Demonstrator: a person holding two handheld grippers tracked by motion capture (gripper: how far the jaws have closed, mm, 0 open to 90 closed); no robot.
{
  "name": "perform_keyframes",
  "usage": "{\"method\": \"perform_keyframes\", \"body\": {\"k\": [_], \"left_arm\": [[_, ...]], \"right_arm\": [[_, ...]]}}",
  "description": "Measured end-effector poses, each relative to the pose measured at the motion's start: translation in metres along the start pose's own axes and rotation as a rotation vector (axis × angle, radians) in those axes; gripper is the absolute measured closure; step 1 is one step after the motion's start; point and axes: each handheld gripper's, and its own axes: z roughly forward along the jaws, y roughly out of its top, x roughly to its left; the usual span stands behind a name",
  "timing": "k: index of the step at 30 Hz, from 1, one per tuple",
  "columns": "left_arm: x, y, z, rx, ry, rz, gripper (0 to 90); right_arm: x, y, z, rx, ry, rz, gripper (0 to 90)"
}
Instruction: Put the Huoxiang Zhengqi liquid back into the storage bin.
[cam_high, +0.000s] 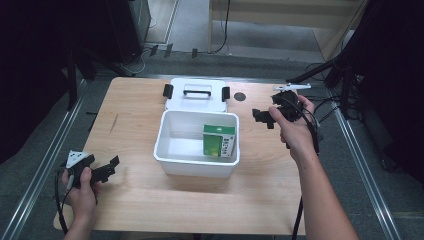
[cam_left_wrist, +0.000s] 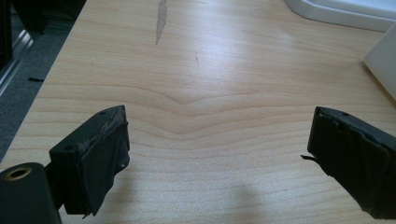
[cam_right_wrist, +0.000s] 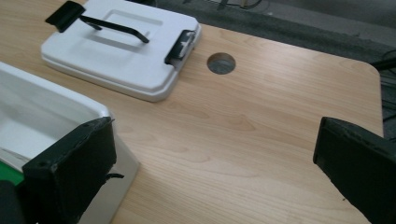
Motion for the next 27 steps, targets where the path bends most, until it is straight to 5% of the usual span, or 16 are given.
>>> {"method": "perform_keyframes", "body": {"k": [15, 27], "left_arm": [[0.0, 0.0, 0.0, 0.001, 0.002, 0.001, 6.4], [0.0, 0.0, 0.0, 0.0, 0.004, 0.007, 6.4]], "right_arm": [[-0.036, -0.049, -0.009, -0.031, -0.09, 0.065, 0.0], [-0.061, -0.1, -0.022, -0.134, -0.177, 0.139, 0.0]]}}
